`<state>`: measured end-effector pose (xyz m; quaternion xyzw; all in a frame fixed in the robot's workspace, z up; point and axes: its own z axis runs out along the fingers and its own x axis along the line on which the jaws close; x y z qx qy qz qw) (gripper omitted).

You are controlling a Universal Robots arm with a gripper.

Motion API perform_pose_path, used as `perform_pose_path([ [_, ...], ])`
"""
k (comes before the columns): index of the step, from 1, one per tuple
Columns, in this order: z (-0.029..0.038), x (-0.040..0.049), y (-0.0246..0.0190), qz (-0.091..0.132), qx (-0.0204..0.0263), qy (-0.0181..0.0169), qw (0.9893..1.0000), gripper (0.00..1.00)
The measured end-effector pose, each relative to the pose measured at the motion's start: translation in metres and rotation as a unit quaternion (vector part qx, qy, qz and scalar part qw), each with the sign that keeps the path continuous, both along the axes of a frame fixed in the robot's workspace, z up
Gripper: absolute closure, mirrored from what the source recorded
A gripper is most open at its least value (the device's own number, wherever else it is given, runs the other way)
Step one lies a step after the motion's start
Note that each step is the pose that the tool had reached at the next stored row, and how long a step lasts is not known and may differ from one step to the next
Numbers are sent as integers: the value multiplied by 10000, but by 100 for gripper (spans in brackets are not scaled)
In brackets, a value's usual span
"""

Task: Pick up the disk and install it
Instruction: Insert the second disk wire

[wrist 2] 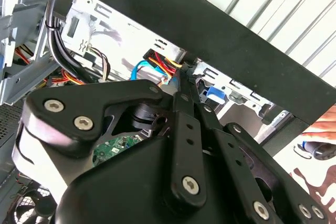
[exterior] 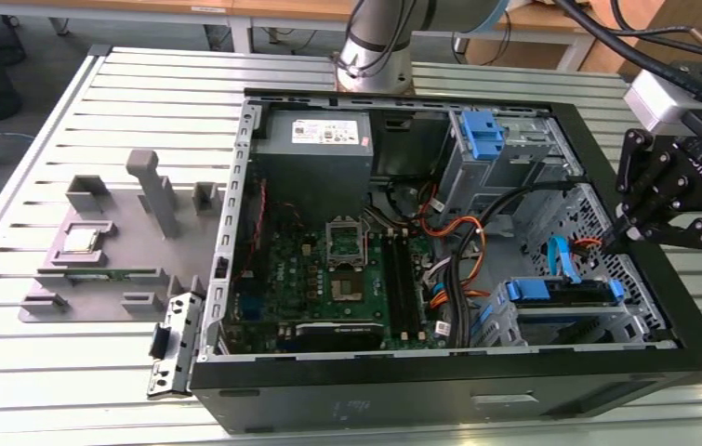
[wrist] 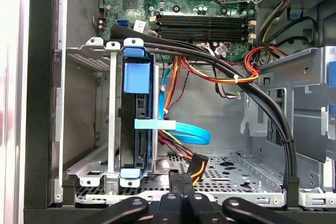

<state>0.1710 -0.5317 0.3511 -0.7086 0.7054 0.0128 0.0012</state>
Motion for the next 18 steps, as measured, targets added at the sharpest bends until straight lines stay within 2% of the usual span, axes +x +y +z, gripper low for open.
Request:
perform_pose_path([
  [5, 0, 1, -1, 0, -1, 0, 10000, 90],
  [13, 1, 48, -53, -11, -1, 7, 10000, 90],
  [18, 1, 59, -65, -11, 0, 9, 10000, 90],
])
